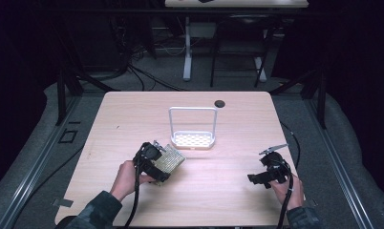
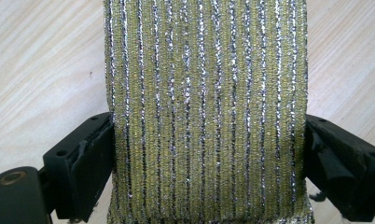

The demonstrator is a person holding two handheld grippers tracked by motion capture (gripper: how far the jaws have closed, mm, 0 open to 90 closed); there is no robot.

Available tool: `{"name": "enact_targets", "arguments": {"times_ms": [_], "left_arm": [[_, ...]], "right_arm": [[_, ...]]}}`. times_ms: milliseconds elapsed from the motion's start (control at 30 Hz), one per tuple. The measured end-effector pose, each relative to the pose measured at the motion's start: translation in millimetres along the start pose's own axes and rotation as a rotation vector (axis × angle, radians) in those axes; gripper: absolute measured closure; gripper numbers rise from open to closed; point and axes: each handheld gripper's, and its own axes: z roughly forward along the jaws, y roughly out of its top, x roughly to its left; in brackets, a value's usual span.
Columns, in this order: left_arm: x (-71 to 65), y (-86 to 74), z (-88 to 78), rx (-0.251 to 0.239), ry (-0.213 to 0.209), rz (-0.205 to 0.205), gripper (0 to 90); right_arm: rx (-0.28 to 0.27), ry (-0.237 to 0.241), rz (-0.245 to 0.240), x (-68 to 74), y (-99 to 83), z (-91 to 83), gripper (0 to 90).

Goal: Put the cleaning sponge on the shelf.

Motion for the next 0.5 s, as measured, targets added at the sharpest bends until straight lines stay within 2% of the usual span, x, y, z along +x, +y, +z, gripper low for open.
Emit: {"name": "enact_targets", "arguments": {"times_ms": [300, 500], "left_arm": [[-8.8, 13.4, 9.3, 0.004, -0.018, 0.017, 9.4], [-13.4, 23.1, 14.0, -0.009, -0.031, 0.014, 9.4]], "right_arm": [[0.002, 0.002, -0.005, 0.8, 0.1, 0.0, 8.0], [0.008, 0.0, -0.005, 0.8, 0.2, 0.0, 8.1]]}}
